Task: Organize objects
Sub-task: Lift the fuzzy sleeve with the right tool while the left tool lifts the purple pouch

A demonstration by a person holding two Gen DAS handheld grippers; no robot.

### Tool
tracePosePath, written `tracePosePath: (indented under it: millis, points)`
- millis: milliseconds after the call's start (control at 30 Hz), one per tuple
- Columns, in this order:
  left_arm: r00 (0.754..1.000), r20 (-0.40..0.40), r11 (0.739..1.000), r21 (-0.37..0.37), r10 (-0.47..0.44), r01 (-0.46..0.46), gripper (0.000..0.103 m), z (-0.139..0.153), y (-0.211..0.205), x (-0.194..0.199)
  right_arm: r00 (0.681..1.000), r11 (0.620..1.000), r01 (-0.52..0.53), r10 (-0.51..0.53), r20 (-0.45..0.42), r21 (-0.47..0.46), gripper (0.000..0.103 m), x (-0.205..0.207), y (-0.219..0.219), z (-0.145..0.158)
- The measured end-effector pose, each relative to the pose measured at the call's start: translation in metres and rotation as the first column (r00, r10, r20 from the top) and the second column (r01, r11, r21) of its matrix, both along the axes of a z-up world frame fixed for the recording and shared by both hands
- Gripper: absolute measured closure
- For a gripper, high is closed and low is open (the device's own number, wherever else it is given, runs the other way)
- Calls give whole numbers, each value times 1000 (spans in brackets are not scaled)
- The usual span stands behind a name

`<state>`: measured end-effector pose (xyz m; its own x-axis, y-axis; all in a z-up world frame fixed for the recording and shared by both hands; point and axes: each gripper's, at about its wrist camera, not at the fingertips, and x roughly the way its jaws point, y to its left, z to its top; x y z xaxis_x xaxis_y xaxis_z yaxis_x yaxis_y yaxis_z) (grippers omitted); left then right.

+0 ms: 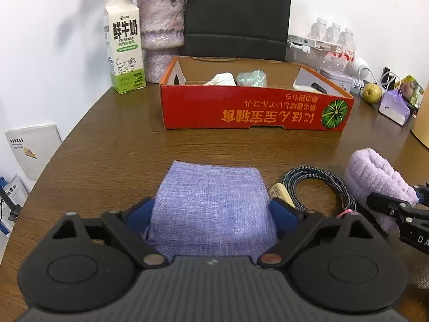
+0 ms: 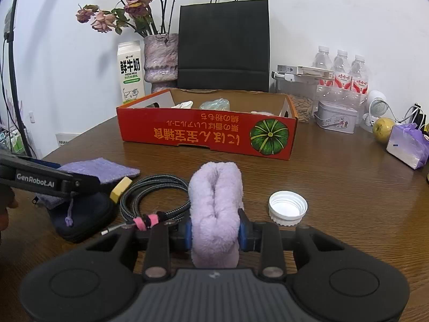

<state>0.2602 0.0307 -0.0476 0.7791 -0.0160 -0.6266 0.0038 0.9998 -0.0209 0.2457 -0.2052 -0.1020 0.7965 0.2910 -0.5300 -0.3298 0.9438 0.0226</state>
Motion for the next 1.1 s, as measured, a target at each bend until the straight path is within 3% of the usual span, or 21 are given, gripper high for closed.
tracePosePath:
  millis: [67,233,300,367,500,767,1100]
  points:
    - [1000,13,1000,-5,6,-6,25,1,1,-4,1000,1000,0,0,0,0,73,0,0,0]
    - [999,42,1000,10,6,-7,36,2,-2,-11,1000,1000,-1,1,0,0,73,0,0,0]
    - [998,59,1000,22,5,-6,45,3,-4,-15,1000,1000,-1,1,1,0,73,0,0,0]
    - [997,77,1000,25,7,-9,66,5,-5,-20,1000,1000,-2,2,1,1,73,0,0,0]
    - [995,96,1000,11,13,-14,81,5,-4,-28,1000,1000,-7,7,1,4,73,0,1,1]
    - [993,115,999,-10,37,-36,87,6,-6,-41,1000,1000,-9,9,11,4,73,-2,1,2]
    - [985,153,997,-11,79,-79,89,11,-18,-58,996,1000,-20,21,84,-7,74,-15,2,9]
